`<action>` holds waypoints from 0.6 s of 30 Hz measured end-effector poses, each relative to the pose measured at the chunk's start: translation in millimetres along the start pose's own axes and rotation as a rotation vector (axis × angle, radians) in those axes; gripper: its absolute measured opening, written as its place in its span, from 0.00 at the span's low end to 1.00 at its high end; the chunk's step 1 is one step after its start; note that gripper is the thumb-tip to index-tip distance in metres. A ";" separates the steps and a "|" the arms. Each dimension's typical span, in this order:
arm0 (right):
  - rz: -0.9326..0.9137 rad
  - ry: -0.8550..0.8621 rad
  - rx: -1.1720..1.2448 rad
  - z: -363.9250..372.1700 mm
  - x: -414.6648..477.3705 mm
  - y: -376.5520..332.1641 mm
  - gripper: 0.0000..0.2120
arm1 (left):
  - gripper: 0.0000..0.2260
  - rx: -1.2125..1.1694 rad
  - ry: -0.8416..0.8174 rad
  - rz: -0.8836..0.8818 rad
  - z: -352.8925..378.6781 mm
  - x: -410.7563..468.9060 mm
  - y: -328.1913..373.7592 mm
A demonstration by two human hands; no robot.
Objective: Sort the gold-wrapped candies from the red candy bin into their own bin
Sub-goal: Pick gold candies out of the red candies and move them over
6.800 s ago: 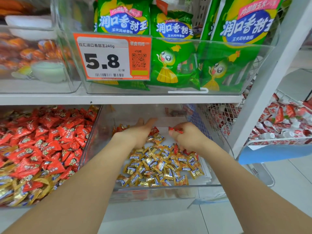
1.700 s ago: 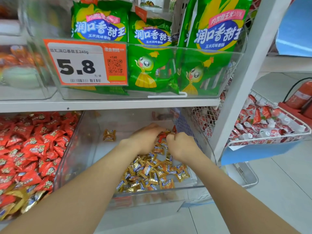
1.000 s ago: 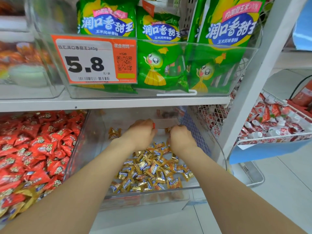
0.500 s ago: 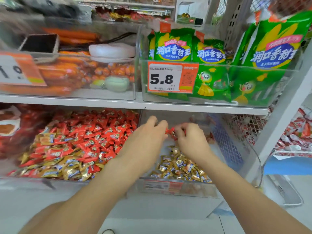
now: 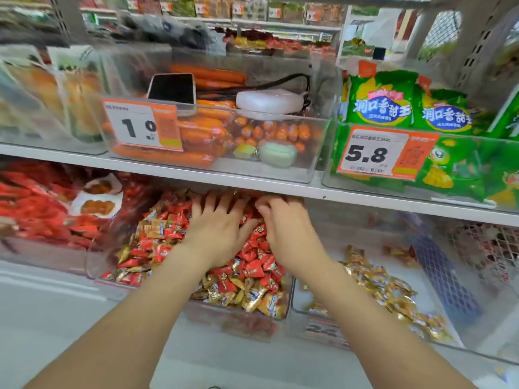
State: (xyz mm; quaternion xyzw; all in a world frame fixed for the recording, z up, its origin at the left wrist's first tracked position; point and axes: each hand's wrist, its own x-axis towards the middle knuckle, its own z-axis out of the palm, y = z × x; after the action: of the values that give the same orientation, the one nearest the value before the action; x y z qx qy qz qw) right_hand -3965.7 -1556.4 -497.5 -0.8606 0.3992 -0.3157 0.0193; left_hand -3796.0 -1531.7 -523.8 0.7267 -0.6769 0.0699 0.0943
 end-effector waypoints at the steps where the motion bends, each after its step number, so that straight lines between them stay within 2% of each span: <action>1: 0.022 -0.072 0.026 2.8 8.0 3.7 0.11 | 0.35 0.001 -0.031 -0.017 1.6 4.2 -3.2; 4: 0.078 -0.282 0.074 11.2 22.6 15.2 0.18 | 0.34 -0.011 -0.063 -0.027 -2.6 10.4 -6.5; 6: 0.098 -0.346 0.113 11.9 24.7 17.2 0.18 | 0.35 -0.024 -0.056 -0.033 -10.2 6.8 -5.4; 9: 0.115 -0.240 0.184 1.6 13.4 19.4 0.20 | 0.35 -0.114 -0.012 -0.031 -25.4 -4.5 0.2; 12: 0.113 -0.111 0.248 -16.3 -16.7 21.5 0.19 | 0.26 -0.211 0.029 0.011 -37.4 -17.3 12.4; 15: 0.258 -0.053 0.230 -38.6 -49.3 40.3 0.16 | 0.22 -0.190 0.077 0.233 -44.6 -35.1 42.7; 18: 0.533 -0.150 0.096 -56.8 -69.6 87.6 0.17 | 0.25 -0.240 0.114 0.567 -48.6 -45.8 85.4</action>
State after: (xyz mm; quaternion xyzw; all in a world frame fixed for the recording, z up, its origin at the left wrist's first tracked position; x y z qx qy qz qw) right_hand -4090.1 -1554.9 -513.8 -0.7442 0.5937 -0.2535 0.1717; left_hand -3883.3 -1481.7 -483.4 0.4875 -0.8497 0.0537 0.1937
